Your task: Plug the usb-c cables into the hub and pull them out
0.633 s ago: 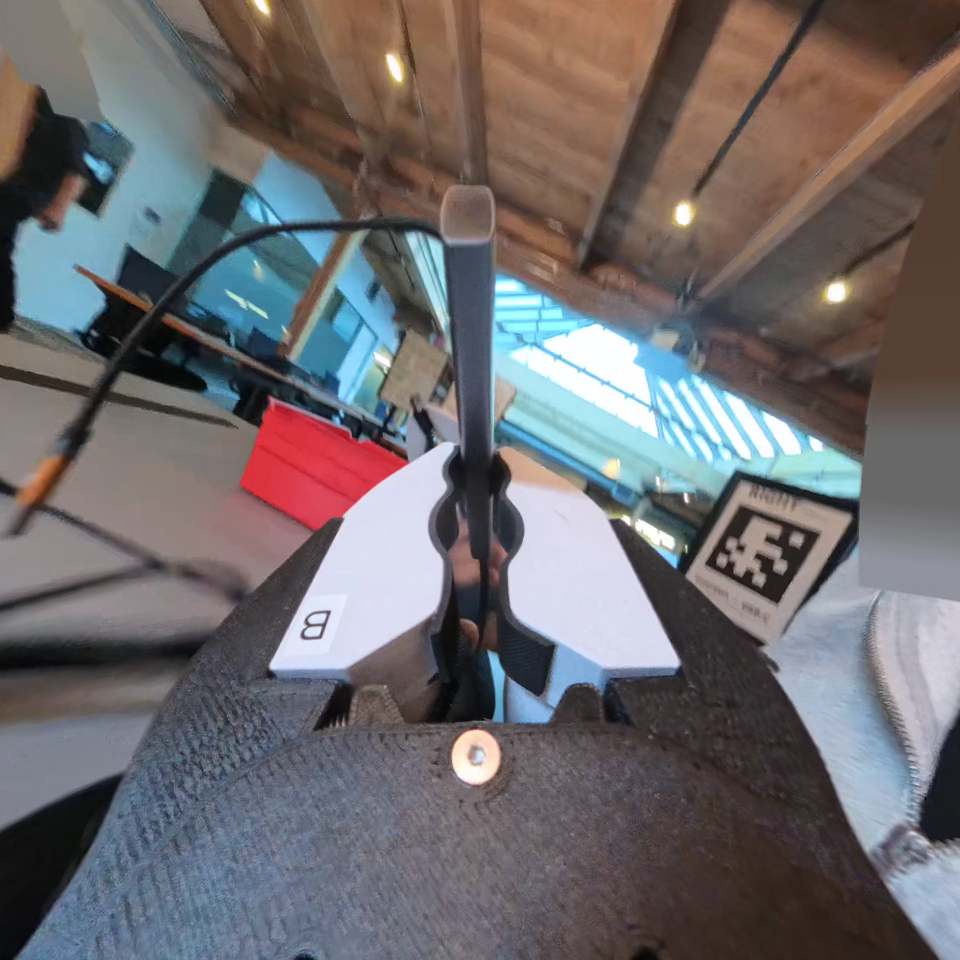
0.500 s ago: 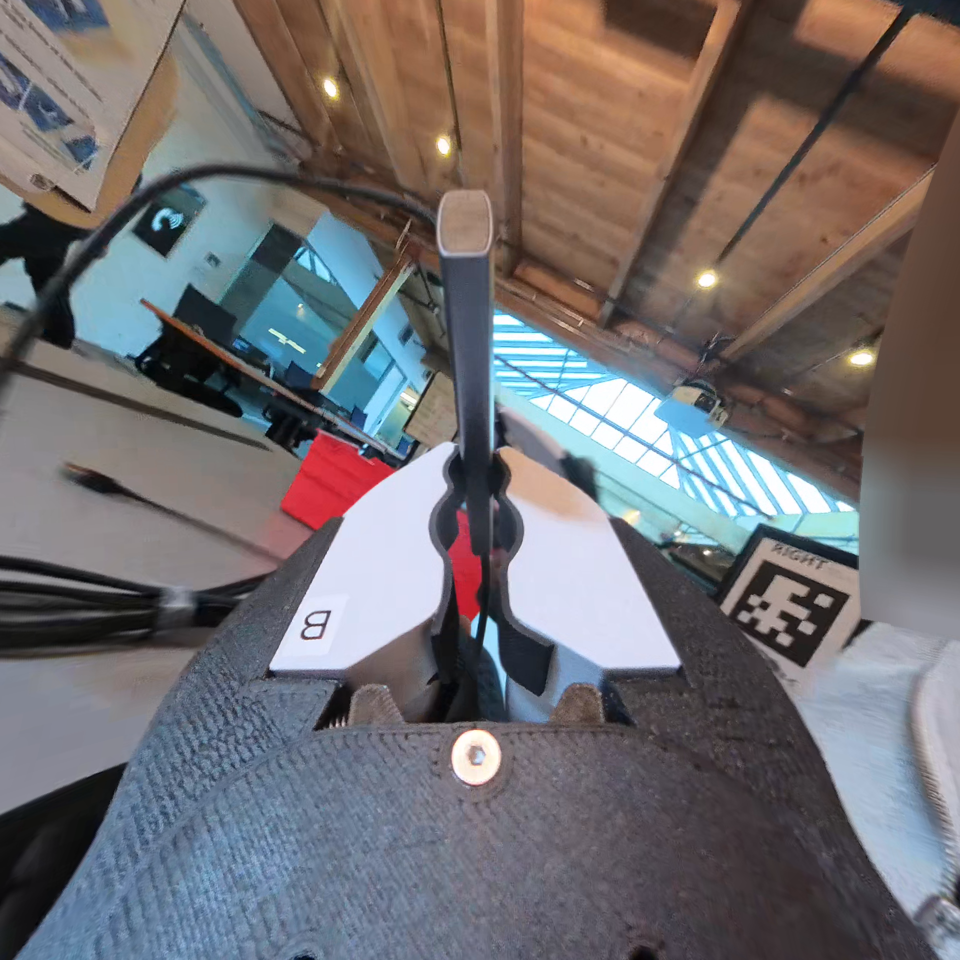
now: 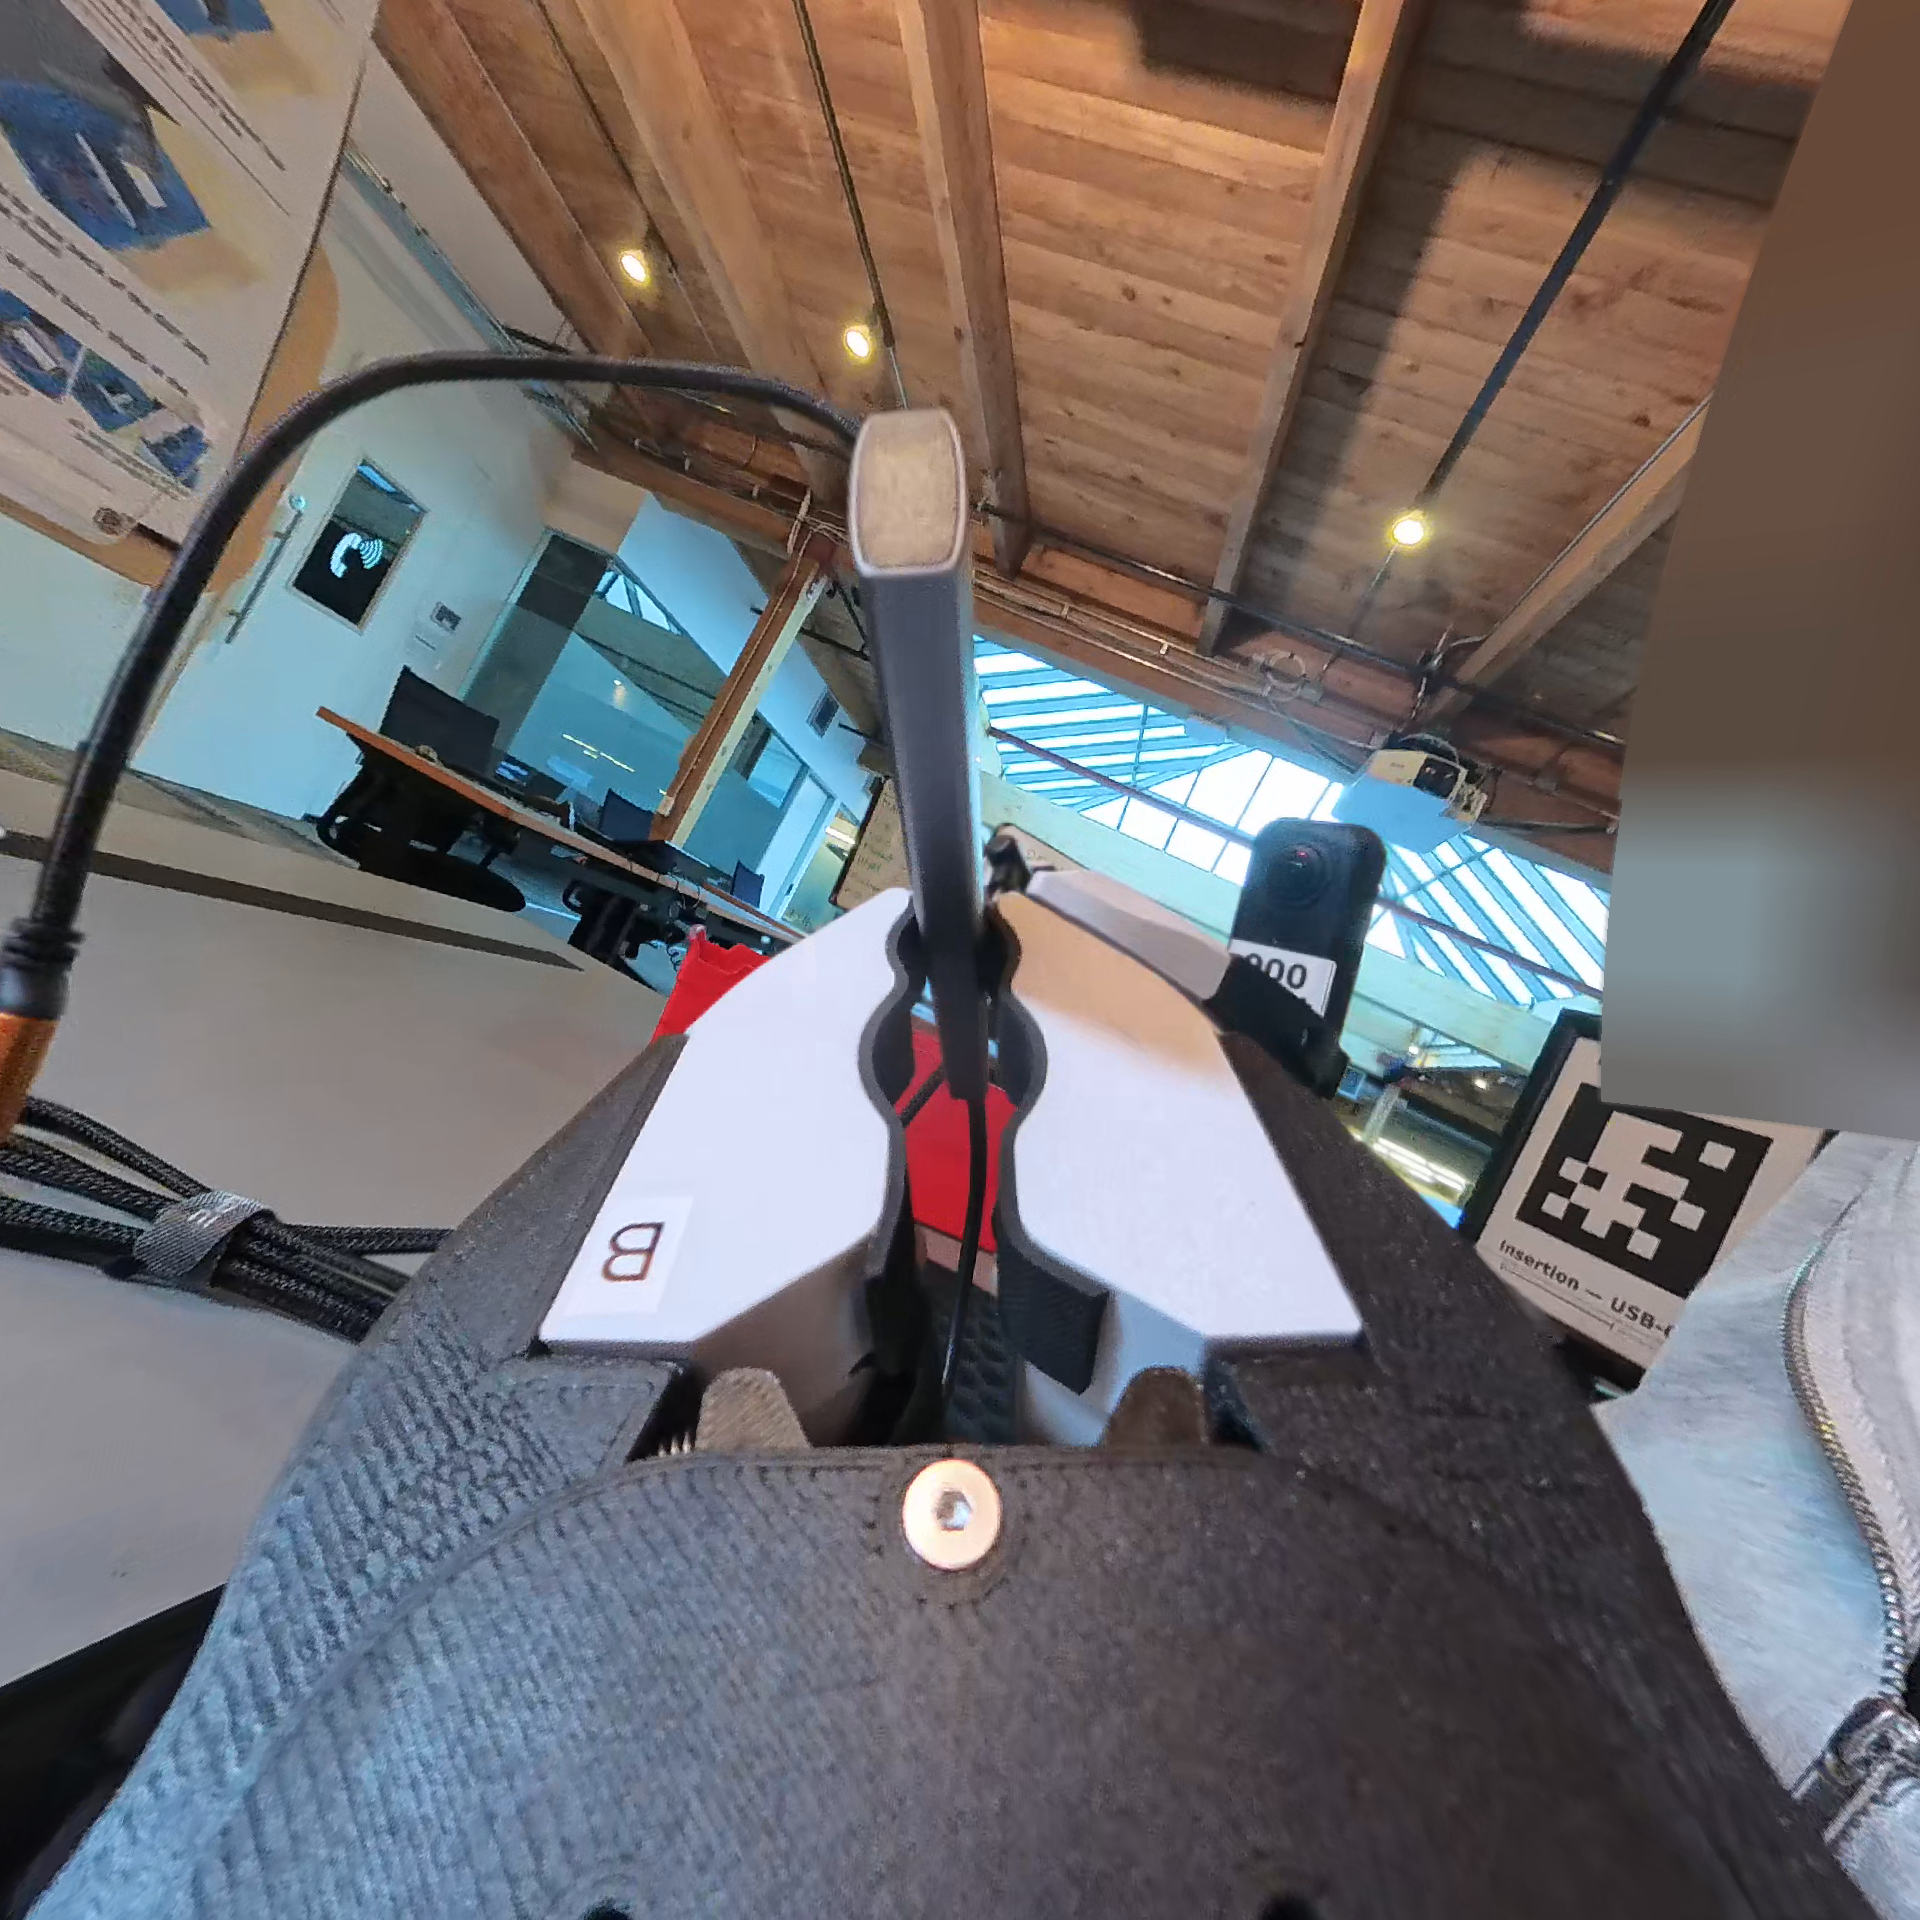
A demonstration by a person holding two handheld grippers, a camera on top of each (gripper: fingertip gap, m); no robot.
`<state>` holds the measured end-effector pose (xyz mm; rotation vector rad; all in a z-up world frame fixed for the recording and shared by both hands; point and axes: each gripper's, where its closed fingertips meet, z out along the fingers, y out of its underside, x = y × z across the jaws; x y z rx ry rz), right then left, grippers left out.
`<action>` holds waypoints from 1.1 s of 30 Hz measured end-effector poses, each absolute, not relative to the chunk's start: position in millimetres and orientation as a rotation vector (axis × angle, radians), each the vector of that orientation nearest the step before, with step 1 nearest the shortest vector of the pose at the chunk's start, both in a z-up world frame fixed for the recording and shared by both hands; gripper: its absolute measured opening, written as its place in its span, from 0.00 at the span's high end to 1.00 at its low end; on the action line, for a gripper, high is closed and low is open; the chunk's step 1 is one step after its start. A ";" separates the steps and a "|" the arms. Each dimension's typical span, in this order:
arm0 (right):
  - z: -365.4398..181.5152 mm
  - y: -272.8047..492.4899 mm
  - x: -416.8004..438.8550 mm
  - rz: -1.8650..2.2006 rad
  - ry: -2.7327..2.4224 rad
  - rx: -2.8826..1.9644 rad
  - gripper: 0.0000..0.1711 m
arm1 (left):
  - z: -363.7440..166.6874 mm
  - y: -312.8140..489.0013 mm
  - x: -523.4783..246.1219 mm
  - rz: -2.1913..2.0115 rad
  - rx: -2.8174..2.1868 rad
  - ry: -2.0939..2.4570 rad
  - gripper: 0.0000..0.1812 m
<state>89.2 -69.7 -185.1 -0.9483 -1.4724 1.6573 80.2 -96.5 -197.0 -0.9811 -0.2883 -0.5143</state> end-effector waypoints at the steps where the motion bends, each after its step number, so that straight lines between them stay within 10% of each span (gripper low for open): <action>1: -180.6 -66.7 90.4 1.651 -1.467 -0.939 0.95 | -197.1 -96.8 79.3 -0.515 -0.977 -0.293 0.94; 33: 169.3 187.3 213.6 0.929 -0.826 -0.742 0.95 | -196.5 -93.8 91.9 -0.479 -1.006 -0.214 0.94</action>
